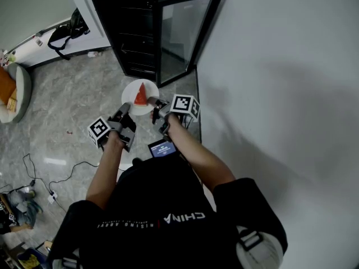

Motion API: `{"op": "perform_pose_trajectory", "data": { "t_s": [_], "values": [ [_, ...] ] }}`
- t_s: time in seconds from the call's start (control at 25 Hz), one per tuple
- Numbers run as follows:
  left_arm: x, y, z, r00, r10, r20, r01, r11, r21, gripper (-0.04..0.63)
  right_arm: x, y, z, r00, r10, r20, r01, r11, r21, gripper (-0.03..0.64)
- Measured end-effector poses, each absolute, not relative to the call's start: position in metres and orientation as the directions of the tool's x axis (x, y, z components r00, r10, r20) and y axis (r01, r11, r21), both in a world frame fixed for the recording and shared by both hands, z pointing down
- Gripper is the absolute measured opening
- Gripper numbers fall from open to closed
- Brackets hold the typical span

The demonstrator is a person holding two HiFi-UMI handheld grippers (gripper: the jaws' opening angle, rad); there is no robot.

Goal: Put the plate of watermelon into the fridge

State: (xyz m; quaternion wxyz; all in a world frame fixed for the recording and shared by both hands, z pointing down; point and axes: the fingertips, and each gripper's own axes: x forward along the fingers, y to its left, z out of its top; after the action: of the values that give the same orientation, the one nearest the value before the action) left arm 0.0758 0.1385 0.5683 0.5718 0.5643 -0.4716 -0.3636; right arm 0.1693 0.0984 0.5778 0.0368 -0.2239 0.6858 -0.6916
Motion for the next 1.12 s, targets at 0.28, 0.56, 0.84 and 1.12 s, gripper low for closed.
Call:
{"op": "perform_pose_trajectory", "data": {
  "t_s": [0.28, 0.56, 0.84, 1.12],
  "values": [
    [0.092, 0.126, 0.564, 0.298, -0.945, 0.134, -0.15, 0.092, 0.984, 0.028, 0.184, 0.085, 0.576, -0.907, -0.338, 0.249, -0.247, -0.05, -0.968, 0.029],
    [0.099, 0.121, 0.562, 0.264, -0.955, 0.138, -0.161, 0.098, 0.982, 0.028, 0.186, 0.075, 0.577, -0.93, -0.279, 0.24, -0.236, -0.047, -0.971, 0.029],
    [0.083, 0.116, 0.576, 0.274, -0.951, 0.143, -0.148, 0.105, 0.983, 0.028, 0.169, 0.068, 0.588, -0.94, -0.246, 0.234, -0.231, -0.041, -0.972, 0.029],
    [0.043, 0.088, 0.579, 0.348, -0.928, 0.135, -0.149, 0.088, 0.985, 0.028, 0.131, 0.046, 0.592, -0.926, -0.283, 0.249, -0.242, -0.059, -0.968, 0.029]
  ]
}}
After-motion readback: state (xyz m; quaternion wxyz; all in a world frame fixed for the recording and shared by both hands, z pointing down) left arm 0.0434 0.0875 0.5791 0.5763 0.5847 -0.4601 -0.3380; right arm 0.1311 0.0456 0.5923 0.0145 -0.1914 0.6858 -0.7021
